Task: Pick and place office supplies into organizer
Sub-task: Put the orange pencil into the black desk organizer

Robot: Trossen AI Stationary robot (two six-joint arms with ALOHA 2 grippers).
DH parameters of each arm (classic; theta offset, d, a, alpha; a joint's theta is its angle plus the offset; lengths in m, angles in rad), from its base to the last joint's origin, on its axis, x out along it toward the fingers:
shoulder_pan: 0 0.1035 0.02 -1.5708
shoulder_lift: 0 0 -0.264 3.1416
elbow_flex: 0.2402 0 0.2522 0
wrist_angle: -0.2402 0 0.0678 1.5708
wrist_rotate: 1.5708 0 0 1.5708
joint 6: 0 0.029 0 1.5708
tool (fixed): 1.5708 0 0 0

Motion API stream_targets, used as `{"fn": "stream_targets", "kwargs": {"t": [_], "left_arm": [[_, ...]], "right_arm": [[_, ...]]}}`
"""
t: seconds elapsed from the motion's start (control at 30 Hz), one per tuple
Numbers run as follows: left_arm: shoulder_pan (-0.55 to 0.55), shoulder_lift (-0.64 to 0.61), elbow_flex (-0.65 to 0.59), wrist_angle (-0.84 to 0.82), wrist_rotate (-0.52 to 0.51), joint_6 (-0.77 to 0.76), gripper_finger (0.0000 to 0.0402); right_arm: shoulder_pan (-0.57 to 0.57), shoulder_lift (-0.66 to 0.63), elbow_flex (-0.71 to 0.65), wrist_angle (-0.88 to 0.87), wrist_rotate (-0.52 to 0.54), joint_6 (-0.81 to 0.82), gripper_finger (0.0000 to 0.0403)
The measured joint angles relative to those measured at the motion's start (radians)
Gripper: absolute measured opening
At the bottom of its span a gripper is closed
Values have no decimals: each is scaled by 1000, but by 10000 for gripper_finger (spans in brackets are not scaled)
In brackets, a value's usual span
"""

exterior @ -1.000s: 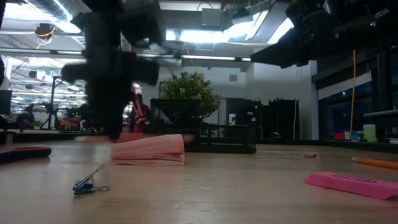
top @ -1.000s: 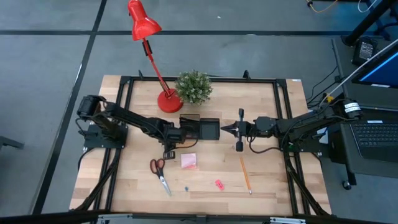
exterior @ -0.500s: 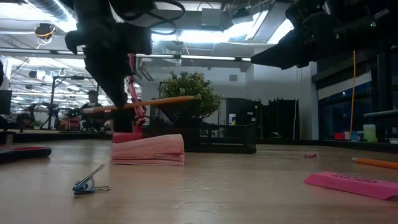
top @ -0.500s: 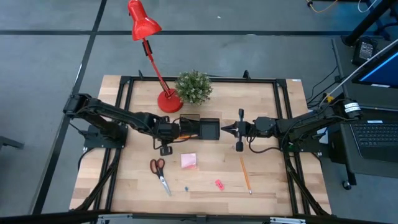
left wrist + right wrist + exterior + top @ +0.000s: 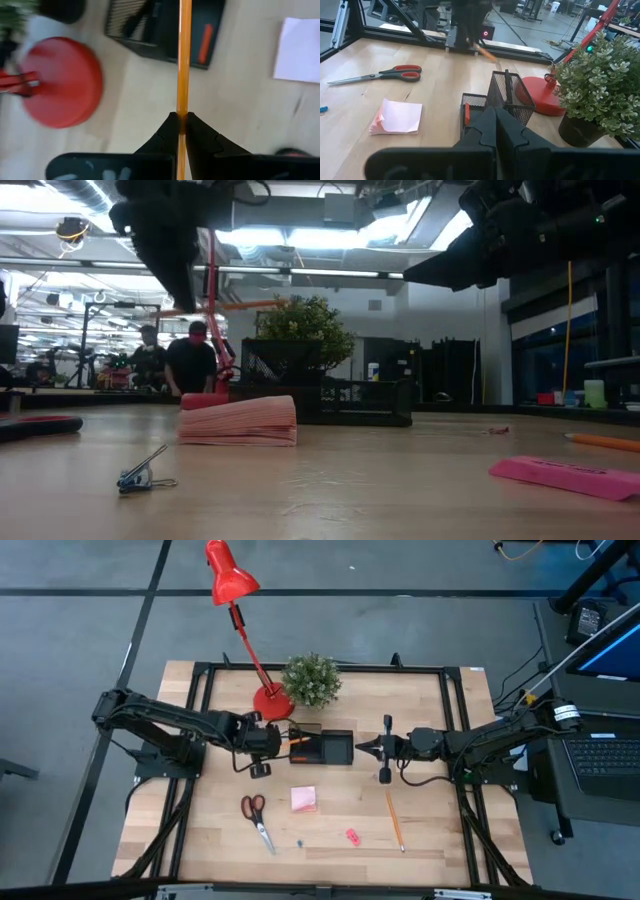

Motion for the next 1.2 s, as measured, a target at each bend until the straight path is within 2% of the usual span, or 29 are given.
{"fn": "stream_targets", "kwargs": {"t": [0.23,0.5,0.83,1.03,1.2], "left_arm": [[49,33,108,-163,-38,31,11],[131,182,230,-375,-16,93,11],[154,329,416,-484,-58,229,11],[153,401,512,-571,-124,275,11],[147,456,536,-606,-214,334,11]], "right_arm": [[0,0,0,3,0,0,1],[0,0,0,3,0,0,1],[0,0,0,-8,0,-2,1],[0,0,0,-9,0,-4,1],[-3,0,0,-17,1,-4,0]]}}
